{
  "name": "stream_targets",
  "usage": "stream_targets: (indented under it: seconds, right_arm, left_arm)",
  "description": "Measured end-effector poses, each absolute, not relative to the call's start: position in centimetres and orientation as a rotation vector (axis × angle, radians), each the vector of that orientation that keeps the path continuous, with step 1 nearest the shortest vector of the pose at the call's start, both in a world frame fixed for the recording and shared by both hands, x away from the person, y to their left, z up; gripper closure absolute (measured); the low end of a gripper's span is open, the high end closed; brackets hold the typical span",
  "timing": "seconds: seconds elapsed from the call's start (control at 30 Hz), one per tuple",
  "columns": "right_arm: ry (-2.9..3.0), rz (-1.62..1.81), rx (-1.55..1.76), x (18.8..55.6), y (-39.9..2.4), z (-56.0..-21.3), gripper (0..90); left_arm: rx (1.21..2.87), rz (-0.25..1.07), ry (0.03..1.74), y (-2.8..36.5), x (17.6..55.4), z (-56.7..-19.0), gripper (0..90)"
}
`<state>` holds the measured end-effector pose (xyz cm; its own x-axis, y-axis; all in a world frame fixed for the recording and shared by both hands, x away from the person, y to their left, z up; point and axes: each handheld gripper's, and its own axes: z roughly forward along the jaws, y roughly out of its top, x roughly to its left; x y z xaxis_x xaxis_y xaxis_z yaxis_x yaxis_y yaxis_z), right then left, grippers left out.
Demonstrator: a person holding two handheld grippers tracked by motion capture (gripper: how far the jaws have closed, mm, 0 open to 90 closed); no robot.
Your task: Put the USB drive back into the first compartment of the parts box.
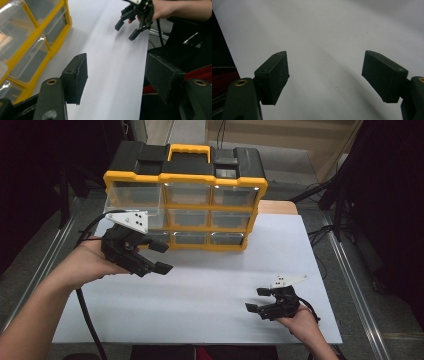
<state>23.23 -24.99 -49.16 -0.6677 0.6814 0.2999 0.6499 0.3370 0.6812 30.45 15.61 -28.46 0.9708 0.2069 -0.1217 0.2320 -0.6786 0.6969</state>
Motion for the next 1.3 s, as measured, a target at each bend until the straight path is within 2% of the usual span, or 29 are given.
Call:
stream_targets:
  seconds: [0.6, 0.8, 1.0, 1.3]
  right_arm:
    - [2.543, 1.250, 1.268, 23.2, -24.9, -49.3, 19.7]
    - [2.545, 1.253, 1.266, 23.2, -24.8, -49.3, 19.6]
    - [2.544, 1.250, 1.267, 23.3, -24.9, -49.3, 19.6]
    - [2.545, 1.244, 1.267, 23.3, -24.9, -49.4, 19.6]
  left_arm:
    - [2.373, 0.003, 0.365, 14.7, 30.3, -35.1, 33.6]
    - [2.360, -0.023, 0.484, 14.6, 30.7, -37.1, 33.0]
    - [2.347, 0.045, 0.554, 14.7, 30.7, -38.9, 31.0]
    - [2.292, 0.054, 0.683, 15.4, 30.8, -41.6, 31.0]
